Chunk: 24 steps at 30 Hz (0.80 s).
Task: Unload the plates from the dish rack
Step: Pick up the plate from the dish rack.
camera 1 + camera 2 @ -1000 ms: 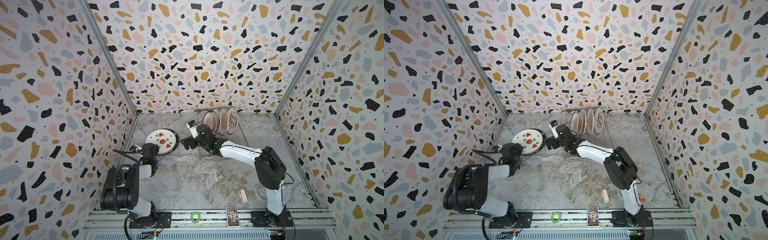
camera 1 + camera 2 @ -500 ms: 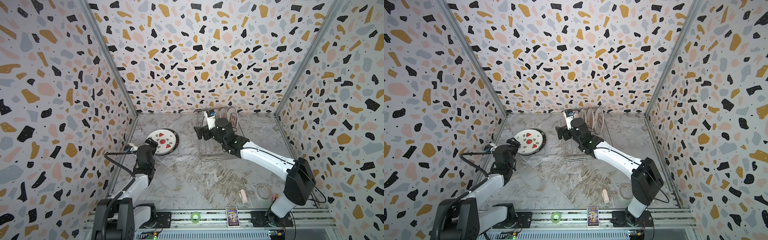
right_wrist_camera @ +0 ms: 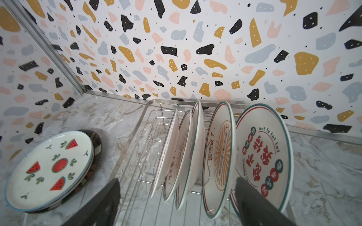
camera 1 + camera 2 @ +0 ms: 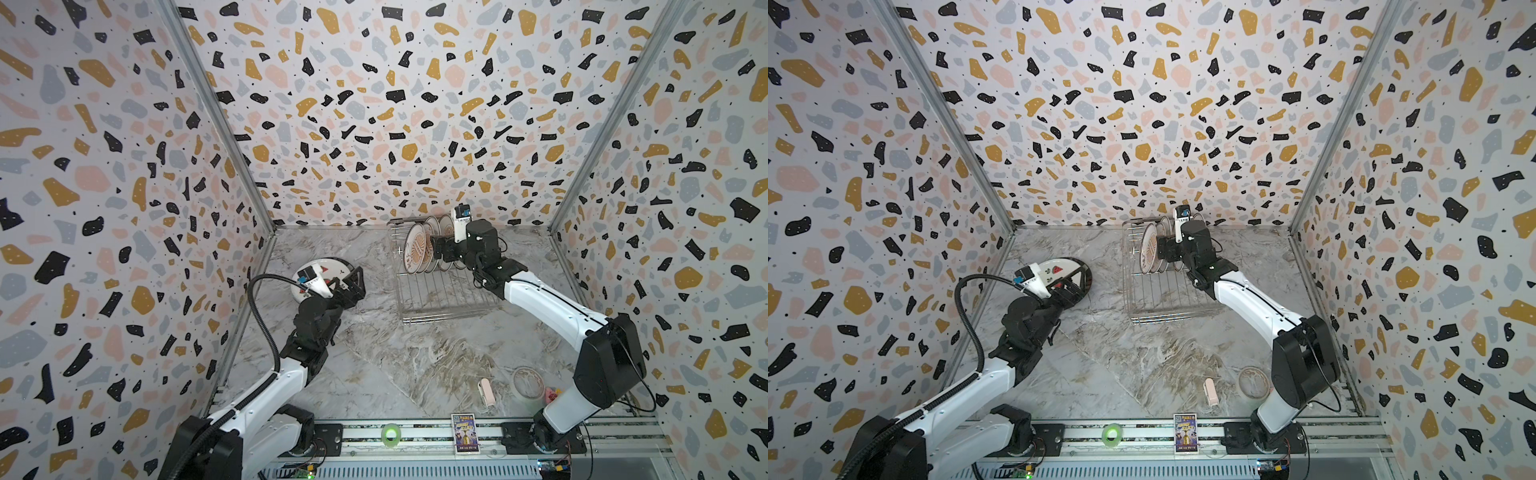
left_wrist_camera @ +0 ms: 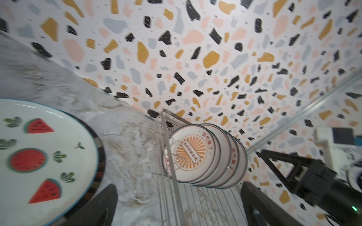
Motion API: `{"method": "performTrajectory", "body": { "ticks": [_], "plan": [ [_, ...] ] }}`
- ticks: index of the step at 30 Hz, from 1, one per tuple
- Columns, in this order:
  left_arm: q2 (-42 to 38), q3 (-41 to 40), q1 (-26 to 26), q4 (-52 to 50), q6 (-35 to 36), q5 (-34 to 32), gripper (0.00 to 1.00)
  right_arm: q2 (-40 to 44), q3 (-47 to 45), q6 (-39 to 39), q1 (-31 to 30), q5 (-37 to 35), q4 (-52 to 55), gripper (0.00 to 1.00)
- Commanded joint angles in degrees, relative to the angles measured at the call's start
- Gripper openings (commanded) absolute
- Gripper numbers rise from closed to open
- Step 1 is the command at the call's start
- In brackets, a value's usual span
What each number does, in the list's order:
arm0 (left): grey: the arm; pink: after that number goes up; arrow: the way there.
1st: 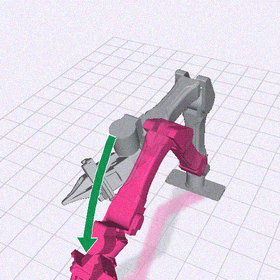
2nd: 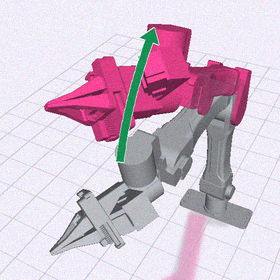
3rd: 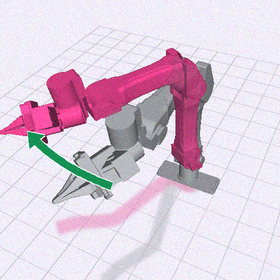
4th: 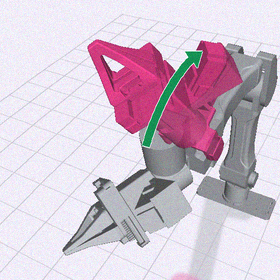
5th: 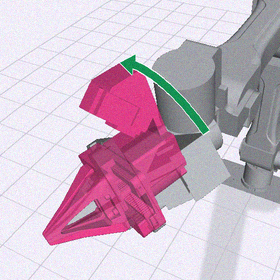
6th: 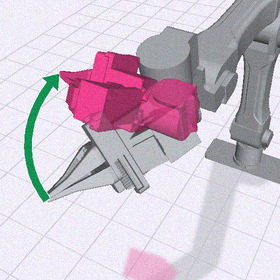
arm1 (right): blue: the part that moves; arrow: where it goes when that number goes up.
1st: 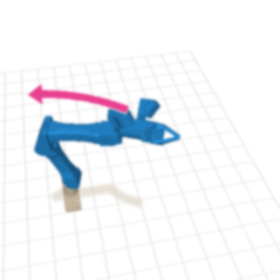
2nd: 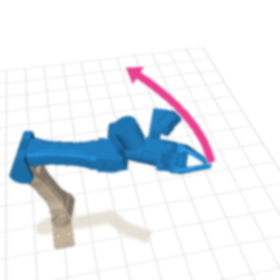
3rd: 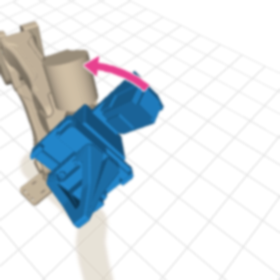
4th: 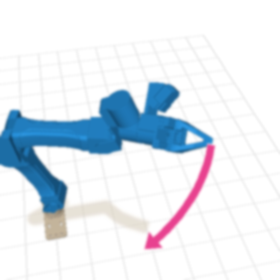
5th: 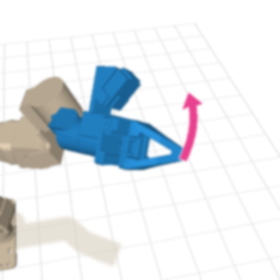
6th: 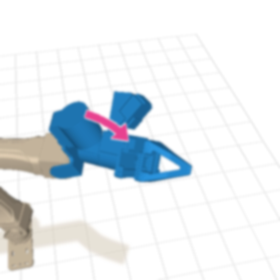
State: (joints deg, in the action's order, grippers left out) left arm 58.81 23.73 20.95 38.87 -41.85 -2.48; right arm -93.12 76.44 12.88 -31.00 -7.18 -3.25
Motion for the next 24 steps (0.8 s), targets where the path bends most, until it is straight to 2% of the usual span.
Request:
{"method": "performTrajectory", "body": {
  "ticks": [1,4,10,17,24],
  "plan": [
    [1.61,2.24,4.34,8.06,4.81,4.31,1.0,-3.02,6.11,-0.33,0.8,-2.44,2.55,0.78],
    [2.02,2.93,7.52,7.89,6.16,2.13,1.0,-6.25,9.41,-0.23,1.66,-1.62,3.79,0.69],
    [5.07,4.4,10.62,9.53,5.45,4.44,1.0,-12.29,16.48,-0.36,2.61,-3.67,7.7,0.49],
    [9.39,4.43,12.68,13.76,3.53,4.4,1.0,-16.42,20.77,-0.32,2.55,-5.87,9.91,0.44],
    [12.29,5.82,13.18,13.35,3.37,4.65,1.0,-20.57,25.1,-0.32,2.33,-9.53,12.9,0.34]
  ]
}}
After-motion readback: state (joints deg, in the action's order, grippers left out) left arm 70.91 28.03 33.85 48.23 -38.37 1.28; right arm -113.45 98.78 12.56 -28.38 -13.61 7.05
